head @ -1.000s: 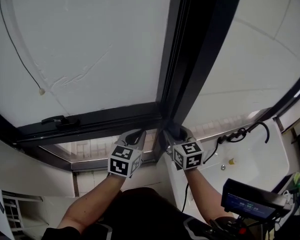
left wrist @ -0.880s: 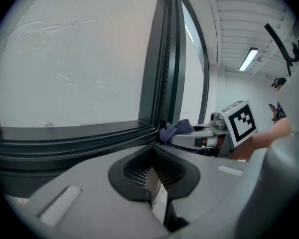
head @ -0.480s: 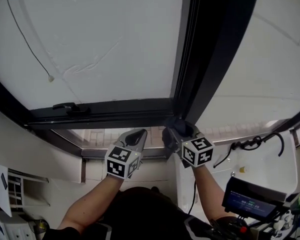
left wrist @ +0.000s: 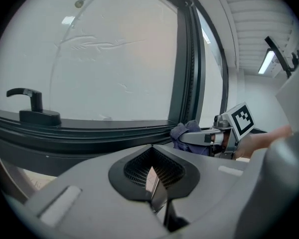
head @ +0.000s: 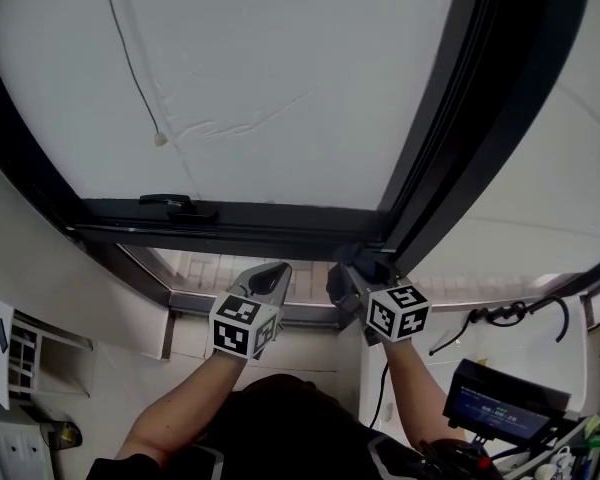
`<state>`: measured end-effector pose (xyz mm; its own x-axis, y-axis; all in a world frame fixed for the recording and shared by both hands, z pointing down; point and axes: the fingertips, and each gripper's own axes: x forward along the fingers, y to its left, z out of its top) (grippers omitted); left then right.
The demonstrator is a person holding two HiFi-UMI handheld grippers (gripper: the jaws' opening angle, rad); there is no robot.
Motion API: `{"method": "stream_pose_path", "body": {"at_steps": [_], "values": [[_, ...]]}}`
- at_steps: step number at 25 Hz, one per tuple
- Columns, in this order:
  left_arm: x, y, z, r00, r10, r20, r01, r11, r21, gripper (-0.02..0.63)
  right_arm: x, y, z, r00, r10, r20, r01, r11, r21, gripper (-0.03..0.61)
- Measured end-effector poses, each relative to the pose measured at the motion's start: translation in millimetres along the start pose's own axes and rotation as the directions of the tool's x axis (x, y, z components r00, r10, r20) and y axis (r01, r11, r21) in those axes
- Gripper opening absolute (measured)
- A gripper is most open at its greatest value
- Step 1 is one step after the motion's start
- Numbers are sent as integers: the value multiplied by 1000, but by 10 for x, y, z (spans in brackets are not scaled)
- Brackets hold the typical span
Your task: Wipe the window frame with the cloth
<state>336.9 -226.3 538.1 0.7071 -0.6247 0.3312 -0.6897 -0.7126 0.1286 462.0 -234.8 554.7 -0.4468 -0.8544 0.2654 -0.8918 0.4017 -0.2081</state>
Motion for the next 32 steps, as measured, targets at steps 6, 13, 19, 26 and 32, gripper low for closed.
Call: {"method": "stream_pose_path", "body": {"at_steps": [6, 13, 19, 26, 32], "values": [[-276, 291, -5, 1000, 24, 18, -23, 1000, -19, -6, 266, 361, -6, 1000, 23, -18, -23, 1000, -1, 133], [-552, 665, -111, 997, 83, 10, -82, 995, -60, -6, 535, 710, -10, 998, 48, -28, -48, 999, 16, 133], [-782, 917, -190, 993, 116, 14, -114, 990, -85, -6, 736, 956, -12, 997, 68, -45, -68, 998, 4, 133], [-1059, 1210, -225, 985, 168, 29, -164, 980, -112, -6, 960, 1264, -18, 992, 110, -61, -110, 994, 2, 133], [-1313, 1473, -263, 975, 217, 40, -211, 969, -129, -6, 1164, 1518, -21, 987, 142, -71, -143, 990, -2, 133]]}}
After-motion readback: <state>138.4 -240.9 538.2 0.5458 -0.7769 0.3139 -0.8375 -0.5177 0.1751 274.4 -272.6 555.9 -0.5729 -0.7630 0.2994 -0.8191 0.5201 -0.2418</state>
